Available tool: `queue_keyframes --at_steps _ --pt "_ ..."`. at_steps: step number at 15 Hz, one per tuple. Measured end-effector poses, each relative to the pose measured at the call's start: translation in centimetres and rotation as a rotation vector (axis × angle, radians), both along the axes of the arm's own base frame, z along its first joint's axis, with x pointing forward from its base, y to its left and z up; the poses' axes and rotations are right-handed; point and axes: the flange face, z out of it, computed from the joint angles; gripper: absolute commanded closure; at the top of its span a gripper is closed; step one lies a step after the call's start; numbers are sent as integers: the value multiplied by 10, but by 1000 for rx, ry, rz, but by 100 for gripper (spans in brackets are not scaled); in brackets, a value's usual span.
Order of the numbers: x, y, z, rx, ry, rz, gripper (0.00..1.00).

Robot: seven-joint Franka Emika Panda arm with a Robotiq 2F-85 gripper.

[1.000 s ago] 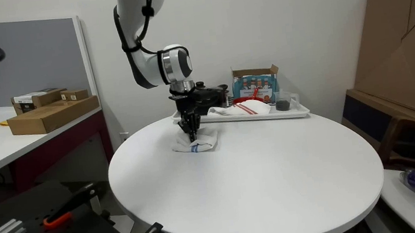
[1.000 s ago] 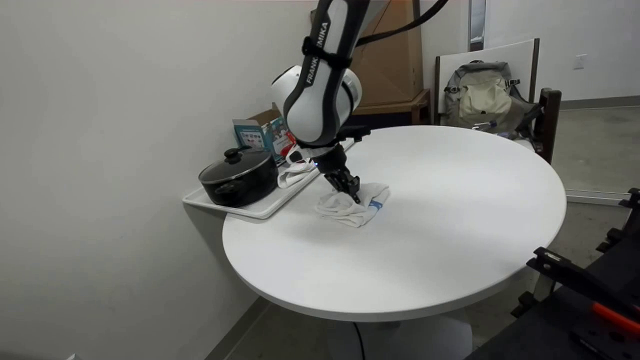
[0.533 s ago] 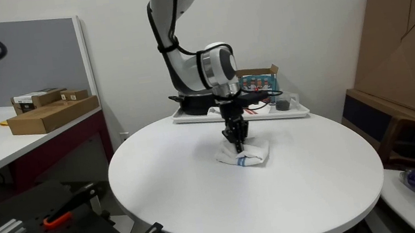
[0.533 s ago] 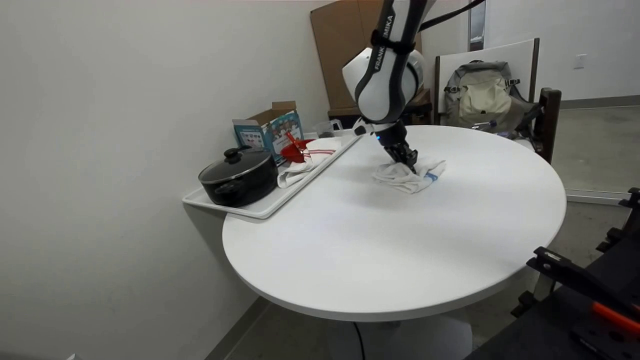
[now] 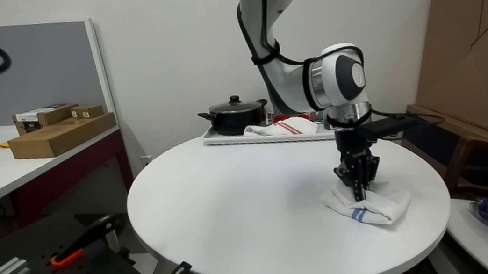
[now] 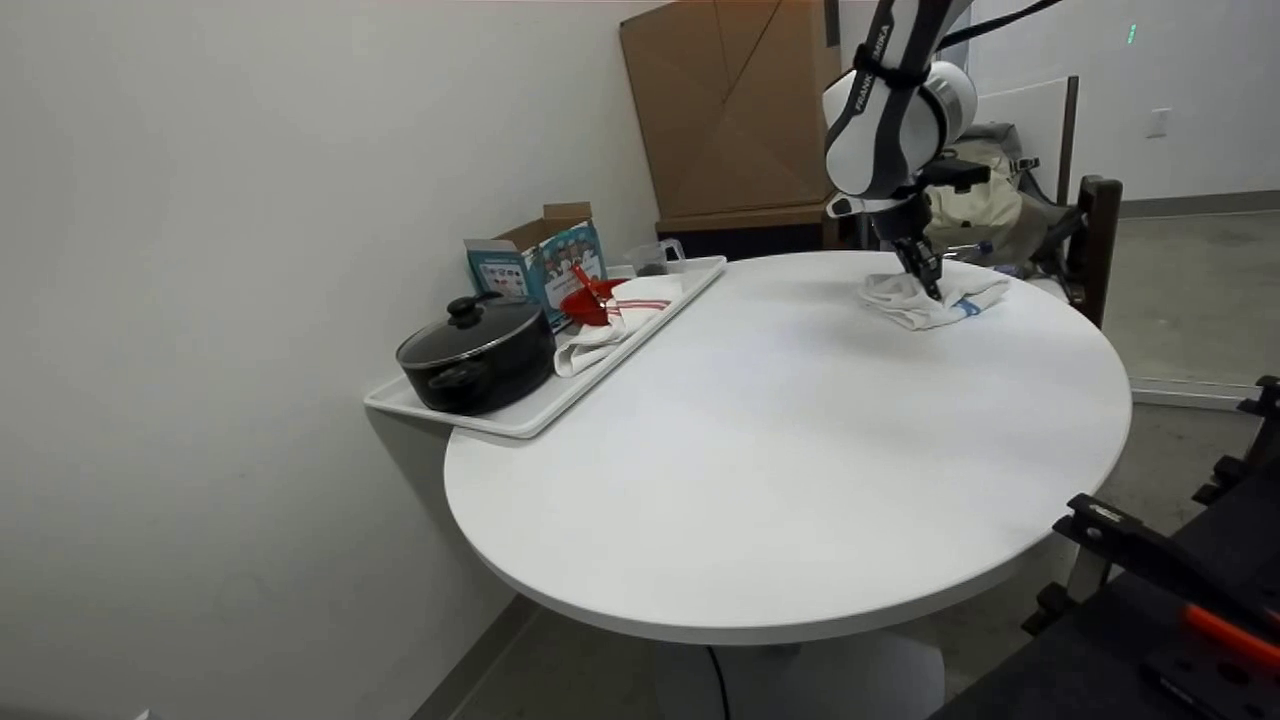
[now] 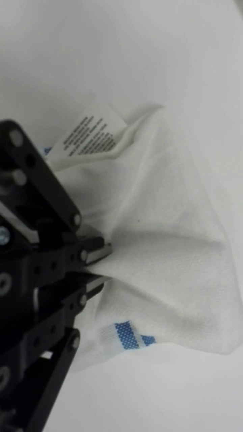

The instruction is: Wipe the table with the cloth

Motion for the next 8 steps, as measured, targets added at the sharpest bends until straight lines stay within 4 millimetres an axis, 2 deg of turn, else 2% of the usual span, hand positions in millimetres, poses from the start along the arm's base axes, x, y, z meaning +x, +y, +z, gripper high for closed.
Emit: queue_keyframes --at_steps 2,4,6,8 --pt "-1 -8 0 6 3 -24 97" --pt "-1 5 0 19 14 -12 97" --pt "-4 37 0 51 31 30 97" --pt "-13 83 1 96 57 97 97"
